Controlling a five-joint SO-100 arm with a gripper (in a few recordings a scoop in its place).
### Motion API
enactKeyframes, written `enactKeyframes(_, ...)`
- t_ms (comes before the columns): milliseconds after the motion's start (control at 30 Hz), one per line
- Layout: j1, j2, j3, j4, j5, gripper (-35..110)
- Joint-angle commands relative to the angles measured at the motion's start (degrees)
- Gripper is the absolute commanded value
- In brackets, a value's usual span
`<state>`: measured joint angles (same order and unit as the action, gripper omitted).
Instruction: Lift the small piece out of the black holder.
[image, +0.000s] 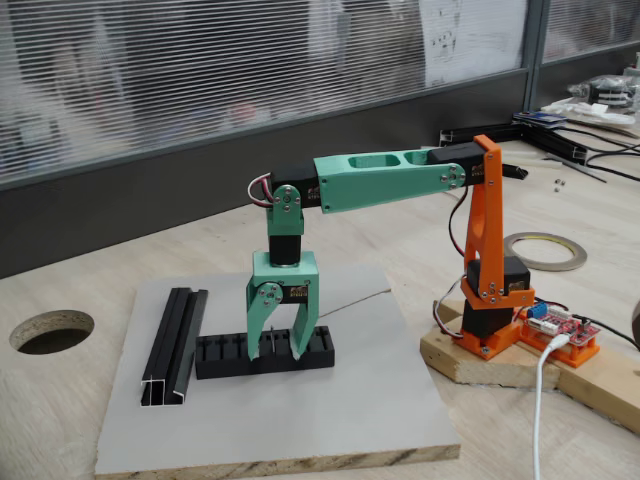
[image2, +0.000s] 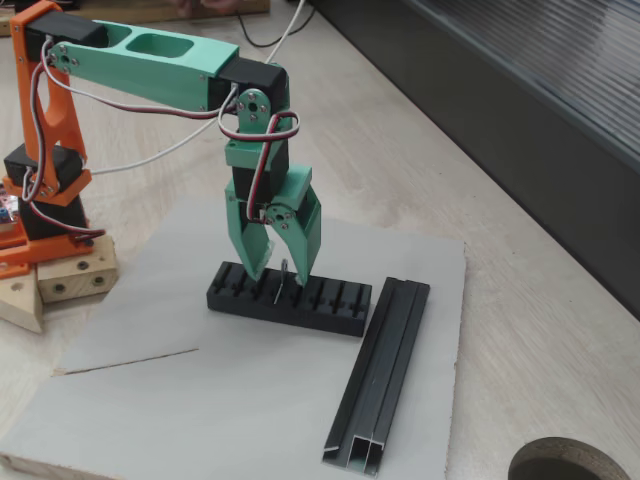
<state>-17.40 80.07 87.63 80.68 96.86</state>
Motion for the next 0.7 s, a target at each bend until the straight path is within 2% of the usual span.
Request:
enactKeyframes(0,-1.1,0.0,-0.9,-0.3,0.4,40)
enactKeyframes(667,-1.5,0.8,-1.1,-0.4,0.4,40)
